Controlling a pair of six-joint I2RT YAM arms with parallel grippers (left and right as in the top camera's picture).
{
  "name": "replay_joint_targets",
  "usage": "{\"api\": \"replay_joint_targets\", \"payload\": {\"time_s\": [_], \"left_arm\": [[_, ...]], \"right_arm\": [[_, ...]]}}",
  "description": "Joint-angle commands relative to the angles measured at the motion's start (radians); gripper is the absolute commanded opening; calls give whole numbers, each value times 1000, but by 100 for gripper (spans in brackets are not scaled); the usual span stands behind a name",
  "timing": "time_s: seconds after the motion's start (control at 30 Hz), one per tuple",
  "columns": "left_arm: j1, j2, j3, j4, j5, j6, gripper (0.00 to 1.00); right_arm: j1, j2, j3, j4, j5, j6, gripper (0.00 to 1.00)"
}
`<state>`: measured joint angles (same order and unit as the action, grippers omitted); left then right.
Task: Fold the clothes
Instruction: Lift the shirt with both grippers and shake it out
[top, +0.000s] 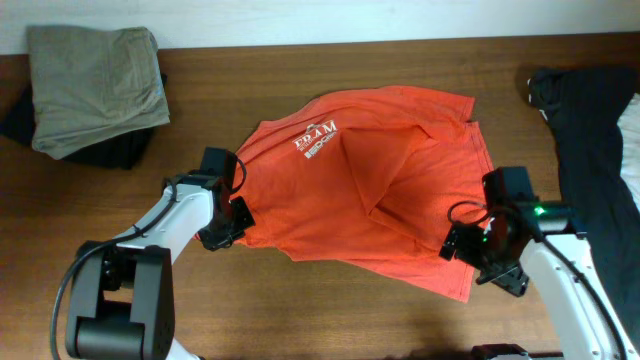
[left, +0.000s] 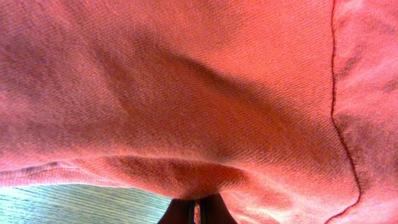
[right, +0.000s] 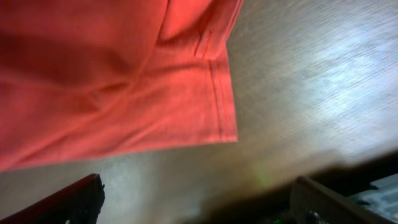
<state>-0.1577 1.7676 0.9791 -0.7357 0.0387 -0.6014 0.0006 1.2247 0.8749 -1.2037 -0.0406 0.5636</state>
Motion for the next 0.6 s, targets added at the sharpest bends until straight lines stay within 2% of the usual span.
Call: {"api": "replay_joint_targets", "payload": {"time_s": [0.0, 0.03, 0.1, 0.27, 0.33, 0.43, 0.57], "left_arm": [[1, 53, -29, 14, -30, 5, 1], [1, 53, -29, 14, -30, 5, 1], [1, 53, -29, 15, -30, 5, 1], [1, 53, -29, 17, -30, 5, 1], [1, 53, -29, 17, -30, 5, 1], [1, 53, -29, 18, -26, 5, 1], [1, 53, -29, 18, -27, 5, 1]], "right_arm": [[-2, -5, -124, 103, -23, 75, 99], [-2, -5, -155, 132, -39, 82, 98], [-2, -5, -212, 170, -50, 115, 88], [-3, -5, -296, 284, -53, 231, 81], [-25, -5, -299, 296, -29, 231, 77], [-89, 3, -299, 292, -36, 230, 78], [-93, 36, -301, 261, -57, 231, 78]]}}
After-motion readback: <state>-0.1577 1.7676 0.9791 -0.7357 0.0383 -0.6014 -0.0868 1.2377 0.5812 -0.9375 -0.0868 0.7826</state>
